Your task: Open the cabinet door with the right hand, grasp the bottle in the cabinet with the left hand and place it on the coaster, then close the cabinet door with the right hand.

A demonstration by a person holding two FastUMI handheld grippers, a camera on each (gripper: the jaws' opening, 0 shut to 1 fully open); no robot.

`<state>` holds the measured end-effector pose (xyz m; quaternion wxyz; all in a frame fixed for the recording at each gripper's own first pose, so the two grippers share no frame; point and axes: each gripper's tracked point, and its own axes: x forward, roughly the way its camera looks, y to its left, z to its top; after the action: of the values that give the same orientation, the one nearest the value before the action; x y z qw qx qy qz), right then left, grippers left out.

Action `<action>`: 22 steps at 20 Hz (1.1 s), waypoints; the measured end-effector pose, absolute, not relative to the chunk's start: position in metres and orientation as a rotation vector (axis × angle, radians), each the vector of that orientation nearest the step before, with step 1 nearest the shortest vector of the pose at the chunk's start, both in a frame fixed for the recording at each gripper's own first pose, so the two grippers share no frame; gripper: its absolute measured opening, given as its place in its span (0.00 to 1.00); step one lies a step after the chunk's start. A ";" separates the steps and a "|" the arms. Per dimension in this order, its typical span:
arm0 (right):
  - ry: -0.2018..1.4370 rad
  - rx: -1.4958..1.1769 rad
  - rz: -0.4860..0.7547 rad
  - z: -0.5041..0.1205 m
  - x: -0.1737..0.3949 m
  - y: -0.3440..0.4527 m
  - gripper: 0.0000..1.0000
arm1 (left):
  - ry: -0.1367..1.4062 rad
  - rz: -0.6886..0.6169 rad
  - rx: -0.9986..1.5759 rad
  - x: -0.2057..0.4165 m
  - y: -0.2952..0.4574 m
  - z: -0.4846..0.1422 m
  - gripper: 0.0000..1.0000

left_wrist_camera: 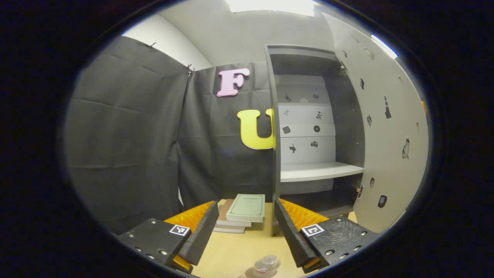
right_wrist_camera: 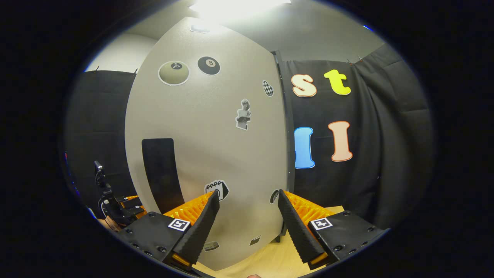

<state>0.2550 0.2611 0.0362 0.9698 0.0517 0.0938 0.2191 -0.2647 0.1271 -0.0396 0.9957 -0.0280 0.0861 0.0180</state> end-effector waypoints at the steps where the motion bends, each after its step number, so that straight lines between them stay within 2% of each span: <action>1: 0.187 0.106 0.444 0.037 0.257 0.268 0.98 | 0.174 0.042 -0.059 -0.265 0.134 -0.042 0.87; 6: 0.183 0.109 0.470 0.038 0.267 0.303 0.97 | 0.163 0.059 -0.065 -0.269 0.164 -0.045 0.87; 7: 0.181 0.104 0.473 0.037 0.271 0.307 0.97 | 0.167 0.065 -0.063 -0.270 0.168 -0.048 0.89; 16: 0.143 0.095 0.509 0.034 0.317 0.378 0.97 | 0.204 0.157 -0.050 -0.292 0.245 -0.074 0.87; 22: 0.128 0.095 0.462 0.029 0.345 0.409 0.97 | 0.218 0.216 -0.056 -0.307 0.289 -0.084 0.87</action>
<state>0.3449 0.4085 0.0294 0.9703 0.0468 0.0636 0.2285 -0.3071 0.2894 -0.0838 0.9879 -0.0281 0.1085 0.1074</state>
